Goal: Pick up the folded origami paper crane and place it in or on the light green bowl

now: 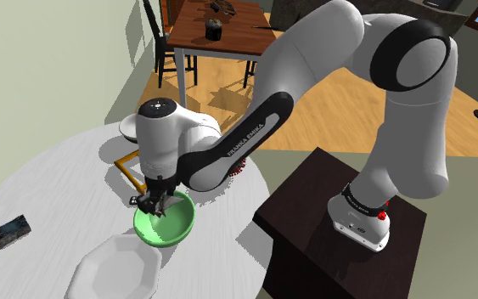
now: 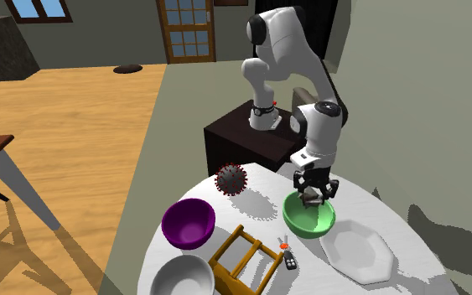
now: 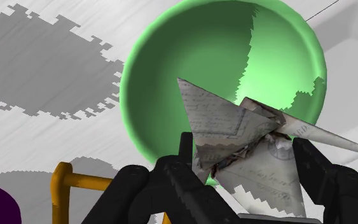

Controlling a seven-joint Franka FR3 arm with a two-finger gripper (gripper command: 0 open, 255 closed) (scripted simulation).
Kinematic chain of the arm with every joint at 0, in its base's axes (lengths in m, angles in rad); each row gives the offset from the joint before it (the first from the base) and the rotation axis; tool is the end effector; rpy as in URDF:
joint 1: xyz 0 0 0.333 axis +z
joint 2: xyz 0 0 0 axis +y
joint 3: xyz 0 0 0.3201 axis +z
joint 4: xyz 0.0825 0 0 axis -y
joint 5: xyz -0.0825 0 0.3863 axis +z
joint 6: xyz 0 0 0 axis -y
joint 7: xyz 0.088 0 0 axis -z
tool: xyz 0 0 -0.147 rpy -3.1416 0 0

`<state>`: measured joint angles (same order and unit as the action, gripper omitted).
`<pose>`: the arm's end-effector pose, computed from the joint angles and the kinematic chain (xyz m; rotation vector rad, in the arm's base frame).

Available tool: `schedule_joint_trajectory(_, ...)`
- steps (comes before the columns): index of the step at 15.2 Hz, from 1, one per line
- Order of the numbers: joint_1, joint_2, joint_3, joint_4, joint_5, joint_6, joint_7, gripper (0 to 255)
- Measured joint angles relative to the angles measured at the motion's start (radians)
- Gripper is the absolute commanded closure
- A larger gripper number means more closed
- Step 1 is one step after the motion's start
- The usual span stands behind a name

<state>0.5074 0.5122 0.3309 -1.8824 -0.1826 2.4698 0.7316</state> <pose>0.4462 0.4779 0.2206 -3.0226 -0.2967 -0.0785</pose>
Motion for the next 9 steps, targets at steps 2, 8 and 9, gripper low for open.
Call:
schedule_joint_trajectory(2, 0.004, 0.018, -0.006, 0.0, -0.007, 0.017, 0.003, 255)
schedule_joint_trajectory(8, 0.008, 0.033, -0.011, -0.006, -0.015, 0.039, 0.008, 255)
schedule_joint_trajectory(9, 0.008, 0.033, -0.011, -0.006, -0.015, 0.039, 0.008, 255)
